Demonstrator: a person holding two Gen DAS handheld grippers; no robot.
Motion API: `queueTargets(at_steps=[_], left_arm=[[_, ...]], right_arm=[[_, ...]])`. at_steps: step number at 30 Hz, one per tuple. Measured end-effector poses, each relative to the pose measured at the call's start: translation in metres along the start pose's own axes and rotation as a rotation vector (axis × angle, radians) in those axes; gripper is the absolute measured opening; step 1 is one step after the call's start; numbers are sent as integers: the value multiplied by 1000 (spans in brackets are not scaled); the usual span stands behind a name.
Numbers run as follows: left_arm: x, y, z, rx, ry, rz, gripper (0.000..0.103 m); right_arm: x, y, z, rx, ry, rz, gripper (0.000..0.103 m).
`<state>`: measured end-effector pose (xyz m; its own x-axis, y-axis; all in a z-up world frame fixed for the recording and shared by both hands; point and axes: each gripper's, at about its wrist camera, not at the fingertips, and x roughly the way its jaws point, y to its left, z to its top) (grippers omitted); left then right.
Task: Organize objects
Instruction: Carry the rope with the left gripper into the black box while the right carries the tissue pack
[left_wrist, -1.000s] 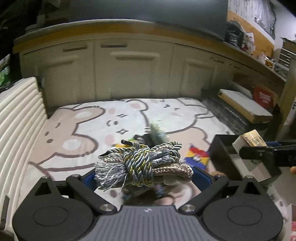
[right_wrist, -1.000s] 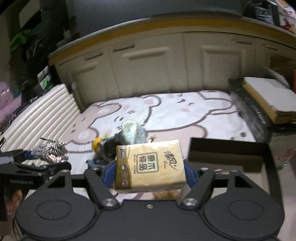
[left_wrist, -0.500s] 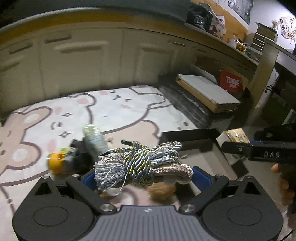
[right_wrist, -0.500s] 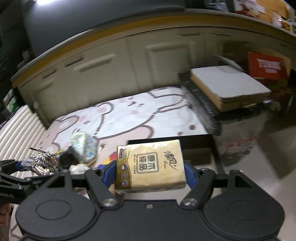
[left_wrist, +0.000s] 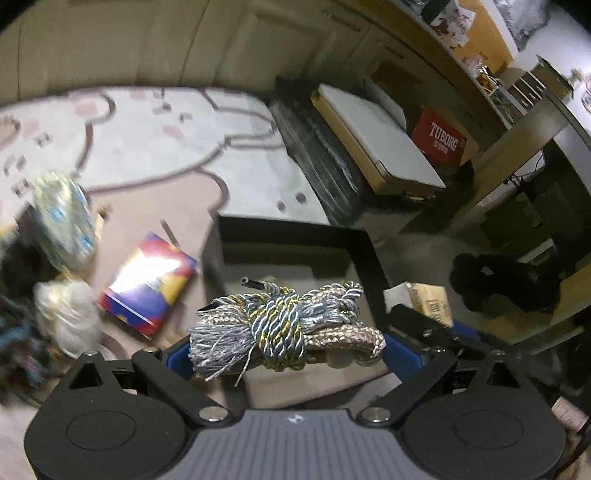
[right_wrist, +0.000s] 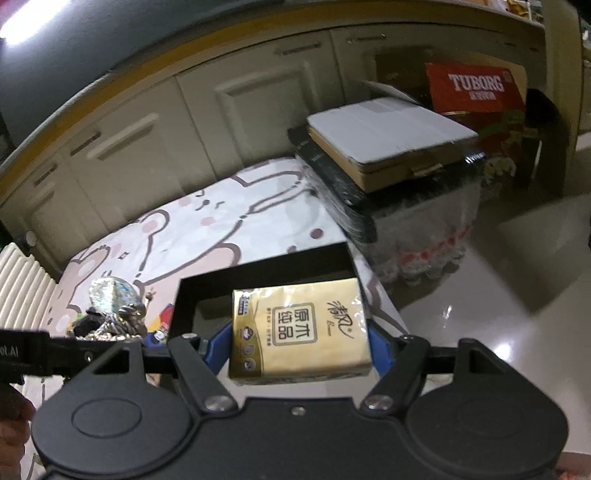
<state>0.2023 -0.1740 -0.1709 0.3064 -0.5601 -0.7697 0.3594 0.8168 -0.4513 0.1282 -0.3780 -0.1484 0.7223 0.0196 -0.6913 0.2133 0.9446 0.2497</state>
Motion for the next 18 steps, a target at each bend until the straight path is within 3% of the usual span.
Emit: queueTargets(at_steps=[8, 18], left_arm=[[27, -3, -6, -105, 101, -57, 99], [30, 1, -7, -182, 118, -97, 103]], right_arm=[[5, -17, -7, 40, 32, -15, 74], [12, -25, -8, 48, 50, -36, 74]])
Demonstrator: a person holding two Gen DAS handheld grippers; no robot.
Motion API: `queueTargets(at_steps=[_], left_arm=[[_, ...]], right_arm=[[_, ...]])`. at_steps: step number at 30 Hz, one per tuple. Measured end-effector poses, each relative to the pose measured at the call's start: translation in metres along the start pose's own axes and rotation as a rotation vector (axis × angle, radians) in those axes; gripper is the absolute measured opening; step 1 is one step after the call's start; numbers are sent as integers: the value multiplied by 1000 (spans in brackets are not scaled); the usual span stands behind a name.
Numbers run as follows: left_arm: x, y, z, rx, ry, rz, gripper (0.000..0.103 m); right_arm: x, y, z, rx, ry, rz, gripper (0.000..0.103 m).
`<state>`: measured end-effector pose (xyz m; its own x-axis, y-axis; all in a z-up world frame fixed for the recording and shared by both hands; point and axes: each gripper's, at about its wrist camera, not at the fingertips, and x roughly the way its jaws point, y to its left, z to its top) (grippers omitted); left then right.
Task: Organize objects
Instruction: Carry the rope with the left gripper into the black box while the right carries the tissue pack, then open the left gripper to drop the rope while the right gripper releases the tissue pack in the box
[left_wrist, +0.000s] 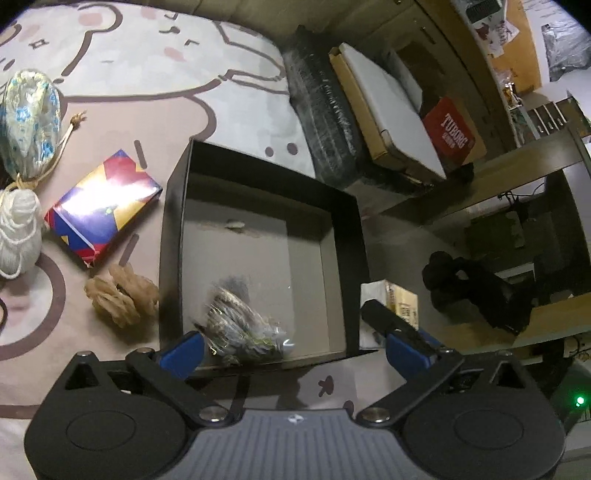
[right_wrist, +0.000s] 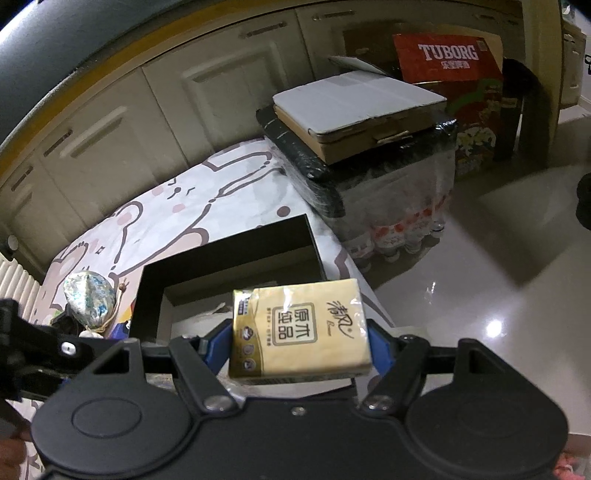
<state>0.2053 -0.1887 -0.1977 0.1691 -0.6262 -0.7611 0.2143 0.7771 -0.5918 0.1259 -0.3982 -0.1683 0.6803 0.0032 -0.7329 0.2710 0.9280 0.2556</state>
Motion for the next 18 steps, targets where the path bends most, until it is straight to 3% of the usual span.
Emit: queueTargets(at_steps=[4, 10, 18], left_arm=[[-10, -2, 1, 47, -48, 51, 103], [-14, 10, 10, 80, -117, 216, 103], [-8, 31, 11, 51, -94, 241, 103]], right_arm=[[3, 3, -3, -27, 10, -26, 74], [18, 25, -3, -167, 37, -101, 74], [34, 56, -6, -280, 89, -210, 75]])
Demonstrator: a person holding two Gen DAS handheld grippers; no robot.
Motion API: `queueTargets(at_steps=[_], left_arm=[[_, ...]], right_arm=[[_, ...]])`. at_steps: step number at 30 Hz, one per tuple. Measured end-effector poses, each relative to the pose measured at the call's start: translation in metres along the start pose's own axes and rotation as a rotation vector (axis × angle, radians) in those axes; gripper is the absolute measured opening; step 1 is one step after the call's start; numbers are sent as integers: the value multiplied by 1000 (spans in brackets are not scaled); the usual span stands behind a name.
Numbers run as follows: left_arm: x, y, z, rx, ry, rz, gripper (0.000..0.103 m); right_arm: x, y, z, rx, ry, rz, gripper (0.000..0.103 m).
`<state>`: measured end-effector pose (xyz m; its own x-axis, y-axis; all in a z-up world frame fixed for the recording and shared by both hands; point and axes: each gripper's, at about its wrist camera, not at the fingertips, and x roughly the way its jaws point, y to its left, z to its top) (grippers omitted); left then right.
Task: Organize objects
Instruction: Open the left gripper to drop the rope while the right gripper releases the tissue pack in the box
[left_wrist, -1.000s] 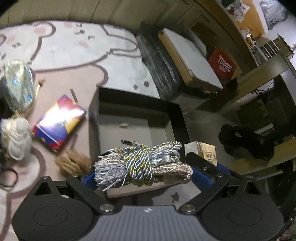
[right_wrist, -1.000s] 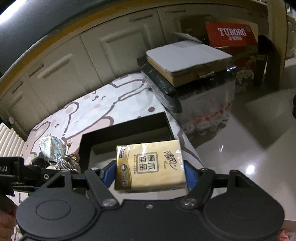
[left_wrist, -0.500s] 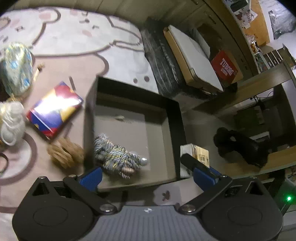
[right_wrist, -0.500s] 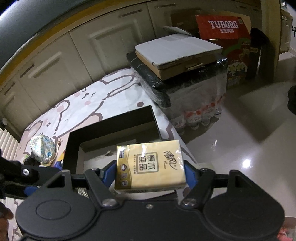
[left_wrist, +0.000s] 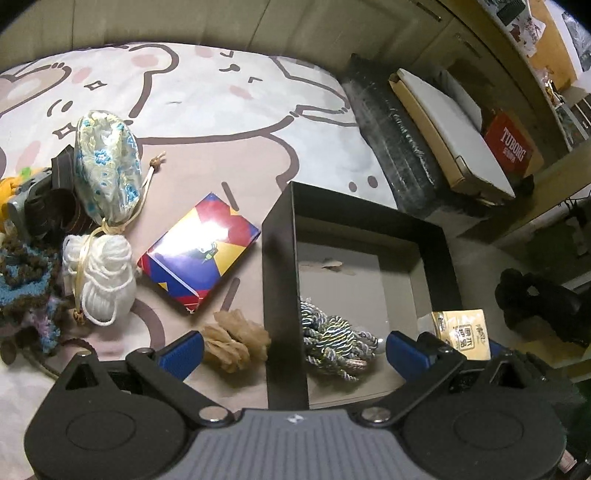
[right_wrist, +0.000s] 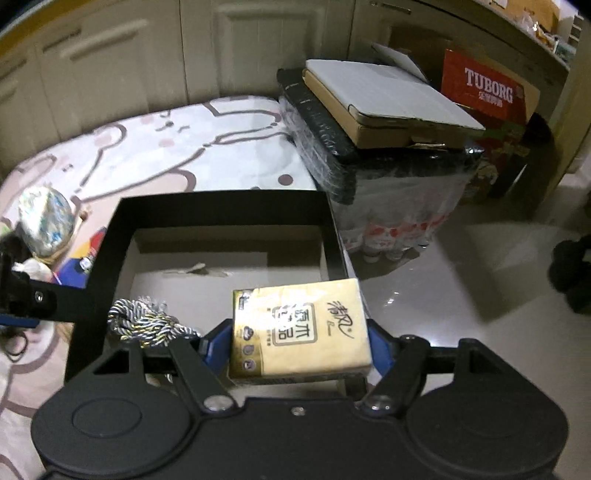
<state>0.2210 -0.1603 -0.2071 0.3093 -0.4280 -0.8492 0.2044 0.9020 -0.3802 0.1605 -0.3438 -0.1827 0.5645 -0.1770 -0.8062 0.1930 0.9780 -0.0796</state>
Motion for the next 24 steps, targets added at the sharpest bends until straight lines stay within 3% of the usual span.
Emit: queueTargets(at_steps=[8, 12, 18, 24], left_arm=[[8, -4, 2, 67, -36, 38, 103], [13, -8, 7, 103, -62, 58, 103], [29, -15, 13, 184, -76, 101, 103], [48, -16, 21, 212, -62, 146, 103]], right_arm=[[1, 23, -8, -130, 36, -48, 74], [14, 28, -7, -137, 82, -63, 74], [29, 21, -4, -67, 167, 12, 75], [19, 3, 4, -4, 198, 96, 90]])
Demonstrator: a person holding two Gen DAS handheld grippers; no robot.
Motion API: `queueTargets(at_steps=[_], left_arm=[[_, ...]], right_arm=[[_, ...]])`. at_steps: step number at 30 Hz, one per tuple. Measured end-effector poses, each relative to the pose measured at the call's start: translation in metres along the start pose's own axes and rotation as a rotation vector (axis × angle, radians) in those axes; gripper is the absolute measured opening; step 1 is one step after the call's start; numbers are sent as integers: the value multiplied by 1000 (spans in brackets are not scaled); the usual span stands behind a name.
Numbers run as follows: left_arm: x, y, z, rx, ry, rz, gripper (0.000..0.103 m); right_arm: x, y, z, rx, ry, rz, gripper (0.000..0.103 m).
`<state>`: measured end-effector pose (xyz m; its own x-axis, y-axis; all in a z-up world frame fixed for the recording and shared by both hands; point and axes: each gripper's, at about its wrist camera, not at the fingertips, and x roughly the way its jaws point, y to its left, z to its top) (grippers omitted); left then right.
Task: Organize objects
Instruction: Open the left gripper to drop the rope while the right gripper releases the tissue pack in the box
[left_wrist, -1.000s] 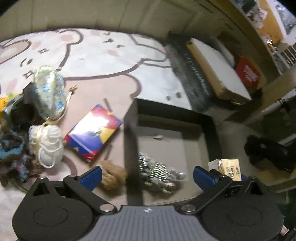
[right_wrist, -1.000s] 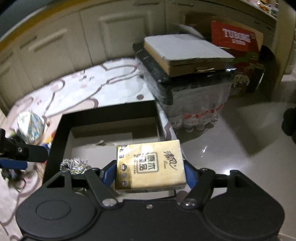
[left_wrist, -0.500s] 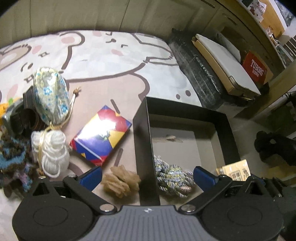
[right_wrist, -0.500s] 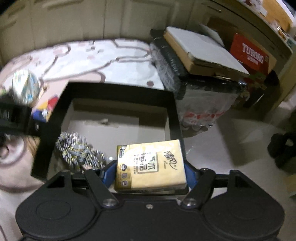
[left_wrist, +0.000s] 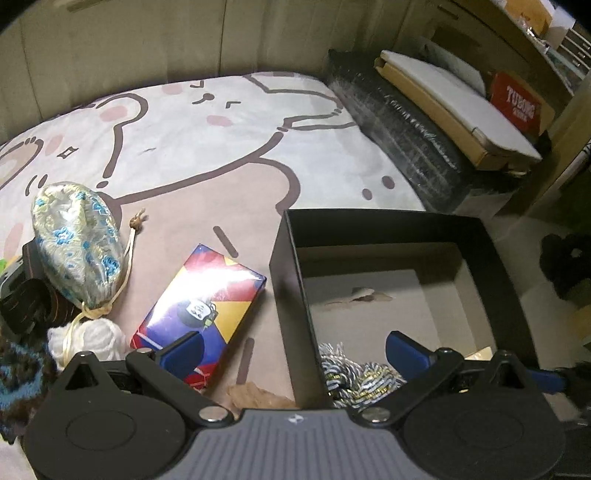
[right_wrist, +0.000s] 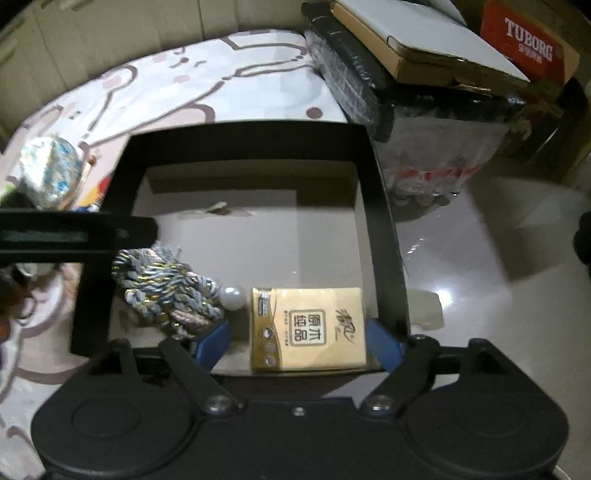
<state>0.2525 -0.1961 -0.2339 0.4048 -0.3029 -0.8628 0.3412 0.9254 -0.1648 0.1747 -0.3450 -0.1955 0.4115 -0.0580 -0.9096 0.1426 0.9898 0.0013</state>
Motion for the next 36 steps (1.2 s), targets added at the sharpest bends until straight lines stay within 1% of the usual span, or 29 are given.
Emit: queueTargets(at_steps=[1, 3, 5, 6, 8, 11, 13, 15, 16, 18, 20, 22, 24, 27, 29, 33, 36], left_arm=[[3, 0, 1, 1, 3, 4, 103], [9, -2, 4, 11, 8, 15, 103], [15, -5, 6, 33, 14, 29, 103], [18, -8, 6, 51, 20, 42, 103], [24, -14, 6, 94, 37, 70, 103], [31, -25, 5, 210, 56, 131, 103], [35, -31, 4, 295, 63, 182, 103], [39, -35, 3, 359, 80, 233, 103], [40, -35, 3, 381, 90, 243, 103], [40, -34, 3, 410, 115, 239, 103], [40, -34, 4, 431, 150, 216, 103], [39, -34, 1, 456, 159, 185, 103], [37, -37, -4, 491, 145, 173, 103], [34, -41, -9, 549, 111, 180, 103], [33, -42, -10, 567, 100, 176, 103], [33, -38, -7, 544, 104, 150, 103], [28, -33, -3, 490, 95, 103, 103]], right_arm=[[-6, -3, 1, 4, -14, 16, 89], [-18, -11, 5, 28, -58, 55, 85], [-24, -19, 10, 61, -98, 70, 73], [-25, -23, 14, 80, -113, 69, 70], [-21, -31, 20, 123, -122, 78, 56], [-12, -35, 26, 151, -112, 111, 48], [-7, -33, 28, 140, -111, 109, 47], [-3, -30, 30, 129, -107, 114, 47], [-1, -29, 30, 126, -105, 117, 46], [4, -26, 33, 118, -98, 125, 45], [10, -25, 35, 118, -82, 137, 38], [19, -24, 37, 129, -53, 153, 33], [26, -21, 38, 129, -25, 155, 28], [34, -15, 35, 102, 14, 115, 28], [36, -13, 32, 84, 37, 99, 27], [34, -11, 32, 68, 30, 78, 27], [24, -12, 33, 75, -16, 87, 29]])
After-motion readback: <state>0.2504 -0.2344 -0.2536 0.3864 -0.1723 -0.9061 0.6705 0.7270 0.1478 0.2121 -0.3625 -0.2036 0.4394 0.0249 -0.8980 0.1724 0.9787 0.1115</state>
